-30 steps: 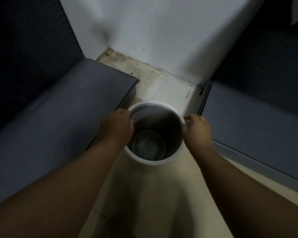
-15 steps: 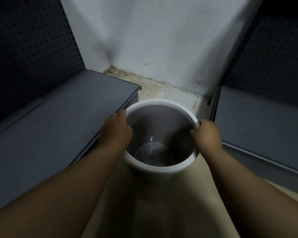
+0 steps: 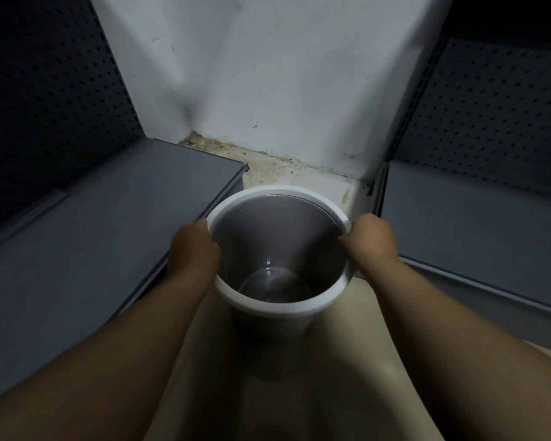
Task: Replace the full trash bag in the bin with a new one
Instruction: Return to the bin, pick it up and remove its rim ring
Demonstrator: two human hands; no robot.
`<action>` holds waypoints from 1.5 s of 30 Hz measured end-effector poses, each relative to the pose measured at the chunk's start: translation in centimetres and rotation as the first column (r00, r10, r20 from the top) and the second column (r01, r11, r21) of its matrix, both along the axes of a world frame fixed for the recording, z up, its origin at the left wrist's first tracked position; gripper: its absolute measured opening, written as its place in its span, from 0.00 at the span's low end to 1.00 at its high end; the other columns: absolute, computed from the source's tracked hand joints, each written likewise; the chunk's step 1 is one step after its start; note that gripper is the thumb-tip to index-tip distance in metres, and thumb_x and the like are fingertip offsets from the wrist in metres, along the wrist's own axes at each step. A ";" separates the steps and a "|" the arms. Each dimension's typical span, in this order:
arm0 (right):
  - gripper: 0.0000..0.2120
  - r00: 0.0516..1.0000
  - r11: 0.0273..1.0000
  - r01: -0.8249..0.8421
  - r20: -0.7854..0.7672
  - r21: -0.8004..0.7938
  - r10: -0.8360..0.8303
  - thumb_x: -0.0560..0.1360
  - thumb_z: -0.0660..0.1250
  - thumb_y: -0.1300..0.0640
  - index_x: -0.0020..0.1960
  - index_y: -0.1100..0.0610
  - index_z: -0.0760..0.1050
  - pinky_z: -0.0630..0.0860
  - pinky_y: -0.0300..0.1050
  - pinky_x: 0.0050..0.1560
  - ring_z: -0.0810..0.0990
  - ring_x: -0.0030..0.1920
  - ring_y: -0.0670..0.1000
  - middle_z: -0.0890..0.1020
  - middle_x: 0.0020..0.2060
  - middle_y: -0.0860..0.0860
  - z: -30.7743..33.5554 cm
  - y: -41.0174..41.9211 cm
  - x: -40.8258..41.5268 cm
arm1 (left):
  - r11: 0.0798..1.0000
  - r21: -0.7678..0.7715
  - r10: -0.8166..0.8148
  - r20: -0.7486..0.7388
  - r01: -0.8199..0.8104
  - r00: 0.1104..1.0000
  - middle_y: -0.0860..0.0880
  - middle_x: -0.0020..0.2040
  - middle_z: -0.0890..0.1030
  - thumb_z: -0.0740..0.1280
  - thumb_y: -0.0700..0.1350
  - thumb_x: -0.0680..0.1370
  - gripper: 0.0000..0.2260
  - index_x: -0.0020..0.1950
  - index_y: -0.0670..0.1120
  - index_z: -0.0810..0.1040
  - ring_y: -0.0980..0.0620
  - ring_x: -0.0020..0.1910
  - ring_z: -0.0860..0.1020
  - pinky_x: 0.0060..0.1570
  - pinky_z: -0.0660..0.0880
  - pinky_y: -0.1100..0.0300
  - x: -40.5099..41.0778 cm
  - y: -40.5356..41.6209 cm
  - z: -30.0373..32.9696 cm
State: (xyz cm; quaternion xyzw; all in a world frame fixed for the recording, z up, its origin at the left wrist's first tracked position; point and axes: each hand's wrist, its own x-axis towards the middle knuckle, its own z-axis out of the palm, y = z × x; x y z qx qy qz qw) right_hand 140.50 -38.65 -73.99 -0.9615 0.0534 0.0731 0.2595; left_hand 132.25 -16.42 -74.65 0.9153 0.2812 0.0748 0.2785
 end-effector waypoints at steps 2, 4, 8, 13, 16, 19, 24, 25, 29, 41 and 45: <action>0.05 1.000 1.000 -0.002 0.000 -0.013 0.002 0.73 0.64 0.64 0.45 0.65 0.78 0.74 0.47 0.38 0.79 0.40 0.59 0.79 0.40 0.59 0.1 0.2 -0.2 | 1.000 0.011 -0.001 0.023 0.001 1.000 0.38 0.51 0.79 0.61 0.36 0.76 0.10 0.56 0.39 0.75 0.44 0.46 0.76 0.43 0.71 0.56 0.0 0.1 0.0; 0.04 1.000 1.000 -0.001 0.001 -0.019 0.001 0.73 0.64 0.64 0.44 0.64 0.77 0.75 0.48 0.40 0.80 0.42 0.60 0.79 0.41 0.59 0.3 0.3 -0.3 | 1.000 0.024 -0.005 0.043 0.004 0.999 0.38 0.51 0.79 0.60 0.36 0.76 0.09 0.55 0.38 0.75 0.45 0.43 0.75 0.42 0.70 0.56 0.0 0.3 0.1; 0.03 1.000 0.999 -0.002 0.005 -0.037 0.003 0.74 0.63 0.65 0.42 0.63 0.75 0.73 0.47 0.40 0.78 0.41 0.59 0.78 0.41 0.59 0.5 0.7 -0.5 | 0.999 0.036 0.000 0.072 -0.003 0.997 0.38 0.50 0.79 0.60 0.35 0.76 0.09 0.54 0.38 0.76 0.48 0.41 0.71 0.41 0.68 0.57 0.1 0.6 0.0; 0.04 0.999 0.996 -0.031 0.029 -0.078 0.033 0.74 0.63 0.65 0.42 0.63 0.75 0.72 0.47 0.39 0.76 0.39 0.58 0.76 0.39 0.58 0.8 1.2 -0.7 | 0.999 0.028 0.015 0.081 -0.018 0.997 0.38 0.52 0.78 0.60 0.36 0.76 0.10 0.55 0.38 0.75 0.44 0.46 0.76 0.42 0.70 0.56 0.0 0.9 -0.2; 0.06 0.999 0.995 -0.033 0.037 -0.095 0.036 0.74 0.62 0.65 0.38 0.62 0.72 0.71 0.46 0.38 0.75 0.37 0.57 0.75 0.37 0.57 0.9 1.5 -0.8 | 0.999 0.016 0.029 0.085 -0.031 0.996 0.39 0.53 0.78 0.60 0.37 0.76 0.10 0.57 0.39 0.74 0.45 0.47 0.76 0.43 0.71 0.57 -0.2 1.1 -0.3; 0.10 0.999 0.995 -0.029 0.040 -0.101 0.033 0.74 0.63 0.65 0.34 0.61 0.70 0.72 0.46 0.38 0.76 0.38 0.58 0.76 0.37 0.57 0.8 1.8 -0.9 | 0.999 0.008 0.036 0.097 -0.037 0.995 0.39 0.54 0.78 0.61 0.37 0.76 0.12 0.59 0.40 0.73 0.45 0.48 0.77 0.43 0.71 0.57 -0.4 1.3 -0.4; 0.12 0.999 0.994 -0.038 0.031 -0.104 0.041 0.74 0.62 0.64 0.32 0.59 0.68 0.75 0.48 0.40 0.79 0.41 0.59 0.77 0.38 0.57 0.9 2.0 -0.9 | 1.000 -0.006 0.021 0.091 -0.020 0.996 0.40 0.54 0.78 0.61 0.38 0.76 0.11 0.58 0.40 0.74 0.44 0.48 0.77 0.43 0.71 0.57 -0.1 1.7 0.0; 0.11 0.999 0.994 -0.038 0.029 -0.105 0.041 0.74 0.62 0.64 0.34 0.59 0.69 0.75 0.48 0.40 0.79 0.41 0.59 0.77 0.38 0.57 1.0 2.0 -0.9 | 1.000 -0.012 0.022 0.097 -0.021 0.995 0.40 0.54 0.78 0.61 0.37 0.76 0.11 0.58 0.40 0.74 0.45 0.47 0.76 0.43 0.71 0.57 0.0 1.7 0.1; 0.14 0.999 0.994 -0.036 0.025 -0.107 0.039 0.75 0.61 0.64 0.31 0.59 0.67 0.74 0.48 0.40 0.79 0.41 0.58 0.77 0.38 0.57 1.1 2.0 -0.9 | 0.999 -0.039 0.027 0.116 -0.023 0.993 0.40 0.54 0.78 0.62 0.37 0.76 0.11 0.58 0.40 0.74 0.47 0.45 0.75 0.42 0.71 0.57 -0.1 1.7 0.3; 0.10 1.000 0.999 -0.002 0.008 -0.047 0.003 0.75 0.62 0.64 0.35 0.60 0.69 0.72 0.47 0.39 0.76 0.39 0.57 0.76 0.39 0.57 1.1 2.0 -0.6 | 0.996 -0.077 0.055 0.130 -0.045 0.990 0.39 0.52 0.79 0.60 0.36 0.76 0.11 0.57 0.39 0.75 0.46 0.45 0.76 0.43 0.71 0.57 0.0 1.5 0.4; 0.12 1.000 1.000 0.003 0.017 -0.029 -0.003 0.75 0.62 0.65 0.33 0.60 0.69 0.72 0.47 0.38 0.76 0.38 0.56 0.76 0.39 0.57 1.0 2.1 -0.4 | 0.997 -0.072 0.049 0.119 -0.041 0.992 0.39 0.52 0.79 0.60 0.36 0.76 0.10 0.57 0.39 0.75 0.45 0.46 0.77 0.43 0.72 0.56 0.0 1.6 0.5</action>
